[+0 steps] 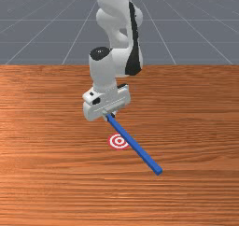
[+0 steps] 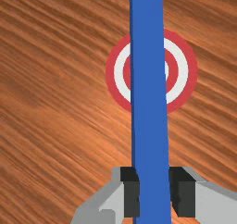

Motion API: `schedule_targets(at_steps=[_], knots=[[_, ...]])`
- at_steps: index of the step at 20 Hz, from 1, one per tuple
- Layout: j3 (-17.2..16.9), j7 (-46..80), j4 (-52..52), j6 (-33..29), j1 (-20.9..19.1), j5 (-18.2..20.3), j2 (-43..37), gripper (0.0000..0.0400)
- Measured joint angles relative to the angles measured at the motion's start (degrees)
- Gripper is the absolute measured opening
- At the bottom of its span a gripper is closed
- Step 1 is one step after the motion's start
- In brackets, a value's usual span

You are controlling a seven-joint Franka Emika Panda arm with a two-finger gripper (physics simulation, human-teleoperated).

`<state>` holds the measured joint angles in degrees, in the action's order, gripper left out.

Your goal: Pull the pivot to the target area

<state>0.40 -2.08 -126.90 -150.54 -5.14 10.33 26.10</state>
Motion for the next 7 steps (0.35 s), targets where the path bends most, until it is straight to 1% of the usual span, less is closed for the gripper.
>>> schedule_targets(at_steps=[1,2,3,4,5,6,7], knots=[[-3.4,6.2,-0.5,-1.3,3.2,-3.5,-0.2,0.0095],[-2.7,3.7,-1.7,-3.7,2.3,-3.4,-0.6,0.0095],[-2.9,4.0,-1.0,-2.3,2.5,-3.7,-0.3,0.0095],[-5.0,7.1,-0.7,-1.5,4.6,-6.3,-0.2,0.0095],[-3.6,5.5,1.5,3.0,3.3,-4.7,0.6,0.0095],[-3.6,5.9,2.3,4.6,3.5,-4.9,0.9,0.0095],[-10.7,15.8,-0.1,-0.2,11.0,-13.5,0.6,0.0206]])
